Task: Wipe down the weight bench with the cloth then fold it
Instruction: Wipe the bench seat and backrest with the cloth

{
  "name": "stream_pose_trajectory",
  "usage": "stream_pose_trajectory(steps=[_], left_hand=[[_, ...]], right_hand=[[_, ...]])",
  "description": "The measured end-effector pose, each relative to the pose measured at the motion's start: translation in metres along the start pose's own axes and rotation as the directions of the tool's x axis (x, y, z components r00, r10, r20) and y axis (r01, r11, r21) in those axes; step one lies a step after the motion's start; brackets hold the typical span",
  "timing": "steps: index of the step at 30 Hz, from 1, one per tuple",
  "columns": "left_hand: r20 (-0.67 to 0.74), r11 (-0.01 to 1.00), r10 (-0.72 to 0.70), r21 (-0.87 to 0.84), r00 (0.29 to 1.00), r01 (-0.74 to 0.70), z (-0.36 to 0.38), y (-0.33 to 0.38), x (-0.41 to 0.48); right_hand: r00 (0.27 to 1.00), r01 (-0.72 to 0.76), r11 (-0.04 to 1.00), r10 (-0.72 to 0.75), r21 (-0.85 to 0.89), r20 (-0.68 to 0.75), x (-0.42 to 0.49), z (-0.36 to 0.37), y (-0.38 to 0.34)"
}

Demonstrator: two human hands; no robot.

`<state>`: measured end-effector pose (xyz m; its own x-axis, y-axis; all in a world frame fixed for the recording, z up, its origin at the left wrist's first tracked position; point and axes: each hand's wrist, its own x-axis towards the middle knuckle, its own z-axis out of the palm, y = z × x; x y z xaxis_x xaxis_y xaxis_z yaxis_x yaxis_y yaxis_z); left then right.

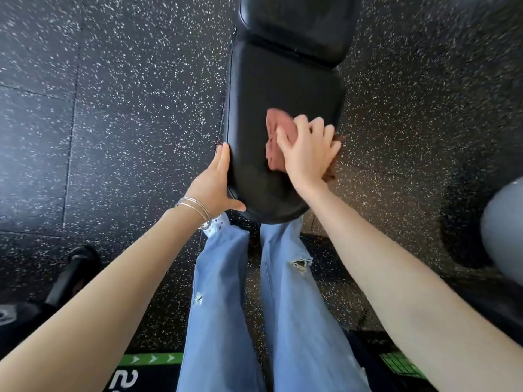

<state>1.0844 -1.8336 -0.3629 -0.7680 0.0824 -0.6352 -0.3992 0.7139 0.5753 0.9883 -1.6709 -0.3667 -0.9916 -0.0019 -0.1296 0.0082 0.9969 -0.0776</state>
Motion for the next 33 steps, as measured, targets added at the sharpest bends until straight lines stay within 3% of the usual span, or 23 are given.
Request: stream_pose_trajectory(steps=[5,12,15,22,33], left_hand=[[-0.061,0.997,0.058,-0.041,0.996,-0.06,0.002,-0.014,-0.015],[-0.092,0.993,0.071,-0.088,0.993,-0.079,0.01,-0.014,-0.026],[-0.124,0.989,0.056,-0.126,0.991,-0.071,0.015,-0.012,-0.027],[-0.156,0.987,0.015,-0.157,0.988,-0.039,0.019,-0.023,-0.034],[-0.25,0.979,-0.057,-0.203,0.967,0.006,0.033,-0.014,-0.032]], right_hand=[[0.999,-0.017,0.998,0.02,-0.068,0.041,0.064,0.015,-0.031],[0.957,0.29,0.954,-0.287,0.071,-0.053,-0.054,-0.007,0.002],[0.917,0.398,0.914,-0.397,0.072,-0.03,-0.098,-0.011,0.009],[0.84,0.539,0.83,-0.542,0.139,-0.022,-0.078,-0.014,0.0],[0.849,0.523,0.85,-0.526,-0.057,-0.055,0.017,0.014,-0.083]])
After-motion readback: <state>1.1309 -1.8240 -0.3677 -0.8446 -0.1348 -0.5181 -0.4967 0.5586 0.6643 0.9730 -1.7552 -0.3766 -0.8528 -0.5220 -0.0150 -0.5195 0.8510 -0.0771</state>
